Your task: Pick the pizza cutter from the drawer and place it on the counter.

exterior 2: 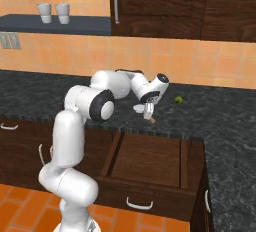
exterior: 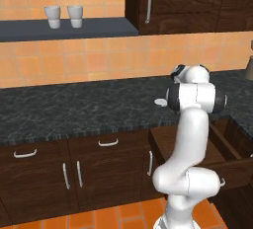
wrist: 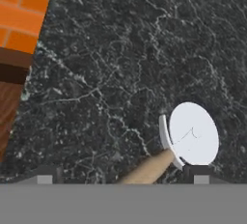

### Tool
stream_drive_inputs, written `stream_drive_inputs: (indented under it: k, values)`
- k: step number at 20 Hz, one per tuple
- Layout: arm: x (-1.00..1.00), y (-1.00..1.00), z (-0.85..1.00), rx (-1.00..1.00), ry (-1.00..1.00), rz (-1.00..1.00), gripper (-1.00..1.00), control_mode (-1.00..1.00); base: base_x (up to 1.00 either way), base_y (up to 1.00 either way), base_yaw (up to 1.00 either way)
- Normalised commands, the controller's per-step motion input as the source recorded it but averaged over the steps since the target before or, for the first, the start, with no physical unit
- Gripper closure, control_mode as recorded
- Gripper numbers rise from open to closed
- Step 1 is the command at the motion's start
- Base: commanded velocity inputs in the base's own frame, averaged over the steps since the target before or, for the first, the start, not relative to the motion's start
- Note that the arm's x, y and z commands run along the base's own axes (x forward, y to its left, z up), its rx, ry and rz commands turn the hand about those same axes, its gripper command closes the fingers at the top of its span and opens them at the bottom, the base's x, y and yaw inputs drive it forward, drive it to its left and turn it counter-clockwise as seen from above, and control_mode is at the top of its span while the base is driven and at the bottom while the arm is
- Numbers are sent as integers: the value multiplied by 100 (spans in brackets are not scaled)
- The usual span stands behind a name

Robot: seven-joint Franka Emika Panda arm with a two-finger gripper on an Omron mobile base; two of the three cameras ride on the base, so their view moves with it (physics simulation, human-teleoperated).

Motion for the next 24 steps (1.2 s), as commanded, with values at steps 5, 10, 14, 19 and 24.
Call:
stream_drive_inputs:
  k: [5,10,14,19,24]
  values:
    - [-72,27,88,-3,-13,5,-100,-100,0,0,0]
    - [-91,0,100,-2,-19,4,-100,-100,0,0,0]
    - [-100,0,100,0,-23,7,-100,-100,0,0,0]
    - [-100,-5,89,-1,-24,5,-100,-100,0,0,0]
    - [-100,-14,63,-1,-29,0,-100,-100,0,0,0]
